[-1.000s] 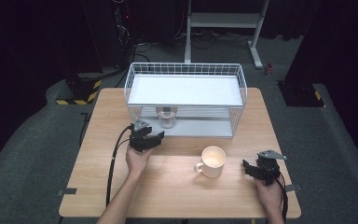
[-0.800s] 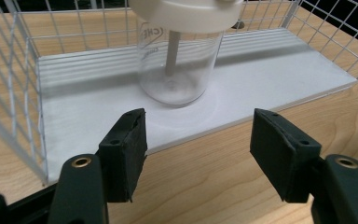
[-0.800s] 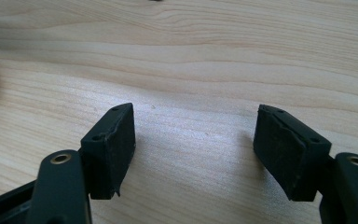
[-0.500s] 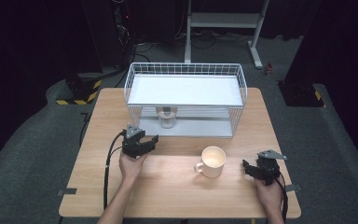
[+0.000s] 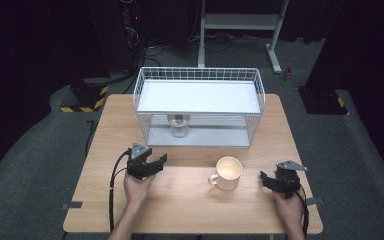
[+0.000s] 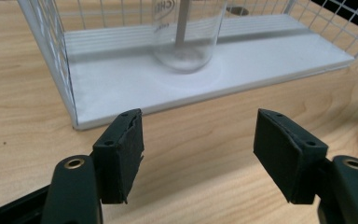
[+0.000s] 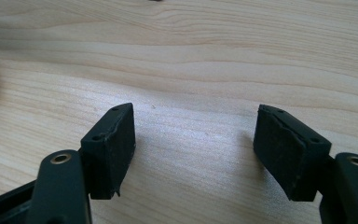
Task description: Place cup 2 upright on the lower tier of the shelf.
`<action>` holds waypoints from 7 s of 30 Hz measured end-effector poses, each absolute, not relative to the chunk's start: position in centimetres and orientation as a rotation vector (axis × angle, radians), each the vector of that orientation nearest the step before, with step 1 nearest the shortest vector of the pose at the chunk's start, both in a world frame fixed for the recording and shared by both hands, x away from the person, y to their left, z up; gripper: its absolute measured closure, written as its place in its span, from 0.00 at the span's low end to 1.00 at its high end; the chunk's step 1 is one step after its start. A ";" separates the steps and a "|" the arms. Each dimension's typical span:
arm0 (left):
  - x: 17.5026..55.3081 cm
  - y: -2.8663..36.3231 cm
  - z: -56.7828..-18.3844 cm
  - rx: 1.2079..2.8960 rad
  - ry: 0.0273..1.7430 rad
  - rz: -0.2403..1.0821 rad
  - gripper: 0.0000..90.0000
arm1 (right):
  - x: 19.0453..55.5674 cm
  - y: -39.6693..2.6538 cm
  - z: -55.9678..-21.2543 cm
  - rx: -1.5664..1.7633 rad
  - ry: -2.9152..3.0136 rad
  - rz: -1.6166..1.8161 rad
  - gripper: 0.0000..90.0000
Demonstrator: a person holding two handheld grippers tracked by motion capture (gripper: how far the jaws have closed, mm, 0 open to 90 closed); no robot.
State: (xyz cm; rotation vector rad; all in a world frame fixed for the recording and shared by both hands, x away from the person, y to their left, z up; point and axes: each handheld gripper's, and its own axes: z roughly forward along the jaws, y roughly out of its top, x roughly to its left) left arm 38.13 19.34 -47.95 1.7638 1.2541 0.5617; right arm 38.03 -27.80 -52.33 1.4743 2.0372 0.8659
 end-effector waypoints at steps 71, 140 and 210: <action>36.0 19.4 -52.8 1.969 1.350 0.617 0.27 | 37.1 -27.1 -52.2 1.424 2.105 0.904 0.14; 35.9 19.3 -52.8 1.971 1.347 0.617 0.28 | 36.3 -17.2 -47.1 1.086 2.249 1.289 0.09; 35.9 19.3 -52.8 1.972 1.344 0.610 0.29 | 37.8 -16.1 -47.4 1.027 2.309 1.280 0.11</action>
